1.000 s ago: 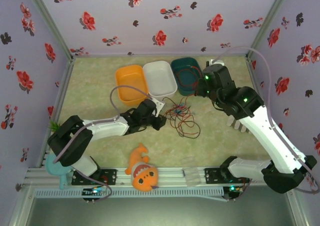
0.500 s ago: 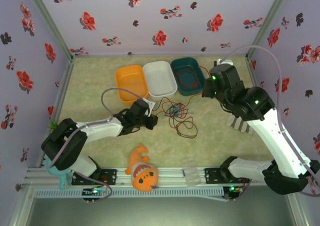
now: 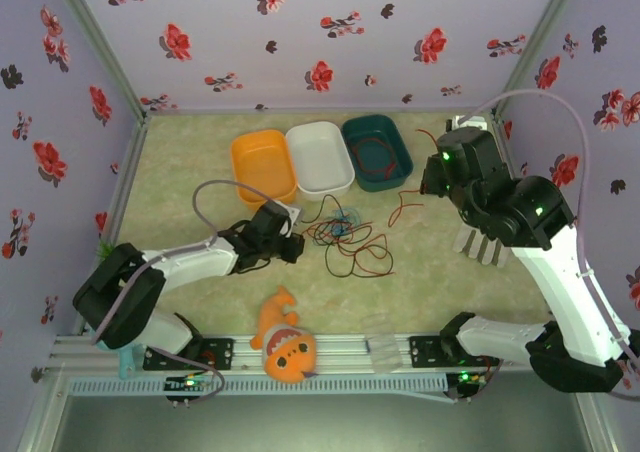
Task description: Untangle the cables
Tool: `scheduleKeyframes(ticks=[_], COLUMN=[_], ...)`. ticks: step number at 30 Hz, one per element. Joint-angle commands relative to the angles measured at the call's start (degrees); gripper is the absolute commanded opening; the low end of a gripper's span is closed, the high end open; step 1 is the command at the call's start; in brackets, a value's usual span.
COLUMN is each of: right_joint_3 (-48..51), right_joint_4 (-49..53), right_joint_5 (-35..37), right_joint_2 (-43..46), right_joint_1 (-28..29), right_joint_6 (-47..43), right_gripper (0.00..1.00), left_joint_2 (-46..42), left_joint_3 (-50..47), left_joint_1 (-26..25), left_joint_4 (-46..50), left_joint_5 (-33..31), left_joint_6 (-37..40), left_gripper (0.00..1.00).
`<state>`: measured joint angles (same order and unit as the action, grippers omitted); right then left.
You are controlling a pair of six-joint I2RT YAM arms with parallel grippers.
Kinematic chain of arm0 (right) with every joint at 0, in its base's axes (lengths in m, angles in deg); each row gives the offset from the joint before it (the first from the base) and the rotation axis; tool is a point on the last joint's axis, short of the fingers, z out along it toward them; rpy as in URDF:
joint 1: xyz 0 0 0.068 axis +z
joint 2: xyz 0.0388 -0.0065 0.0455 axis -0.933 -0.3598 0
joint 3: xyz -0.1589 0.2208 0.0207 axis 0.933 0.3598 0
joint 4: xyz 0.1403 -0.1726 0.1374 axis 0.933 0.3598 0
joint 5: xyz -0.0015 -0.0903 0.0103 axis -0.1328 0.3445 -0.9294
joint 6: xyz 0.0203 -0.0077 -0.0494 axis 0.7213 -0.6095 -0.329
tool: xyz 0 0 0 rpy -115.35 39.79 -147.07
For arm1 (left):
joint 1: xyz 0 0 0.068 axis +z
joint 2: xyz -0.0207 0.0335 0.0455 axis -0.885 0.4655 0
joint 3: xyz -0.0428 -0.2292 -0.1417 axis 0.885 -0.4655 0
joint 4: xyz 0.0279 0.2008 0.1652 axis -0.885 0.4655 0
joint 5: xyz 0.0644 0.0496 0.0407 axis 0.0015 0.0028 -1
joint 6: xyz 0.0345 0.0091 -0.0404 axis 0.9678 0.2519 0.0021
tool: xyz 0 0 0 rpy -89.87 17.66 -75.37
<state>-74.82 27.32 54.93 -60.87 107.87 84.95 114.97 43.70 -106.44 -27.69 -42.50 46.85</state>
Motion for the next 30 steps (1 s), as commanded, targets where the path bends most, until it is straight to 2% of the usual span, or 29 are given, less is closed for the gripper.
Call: scheduleKeyframes(ticks=[1, 9, 15, 23, 30], right_joint_3=[0.8, 3.6, 5.0, 2.1, -1.9], right_joint_4=[-1.7, -14.7, -28.6, -41.5, -50.7], right_joint_5=[1.0, 0.3, -6.0, -12.5, -15.2], right_joint_2=[-0.3, -5.0, -11.6, -25.4, -36.1], right_joint_1=[-0.5, -5.8, -13.0, -20.2, -22.2], right_joint_6=[-1.6, -6.8, -9.3, -8.5, -7.0], right_gripper=[0.0, 0.0, 0.0, 0.0, 0.0], left_joint_2=[-2.2, -4.4, -5.4, -4.5, -3.9], left_joint_3=[-0.5, -1.5, -1.7, -1.3, -0.7], left_joint_1=[0.4, 0.3, 0.1, -0.1, -0.1], left_joint_4=[1.2, 1.6, 2.1, 2.1, 2.1], left_joint_5=[-0.8, 1.2, 2.8, 3.1, 3.3], left_joint_6=[-0.2, 1.0, 2.2, 2.6, 3.0], left_gripper=[0.0, 0.0, 0.0, 0.0, 0.0])
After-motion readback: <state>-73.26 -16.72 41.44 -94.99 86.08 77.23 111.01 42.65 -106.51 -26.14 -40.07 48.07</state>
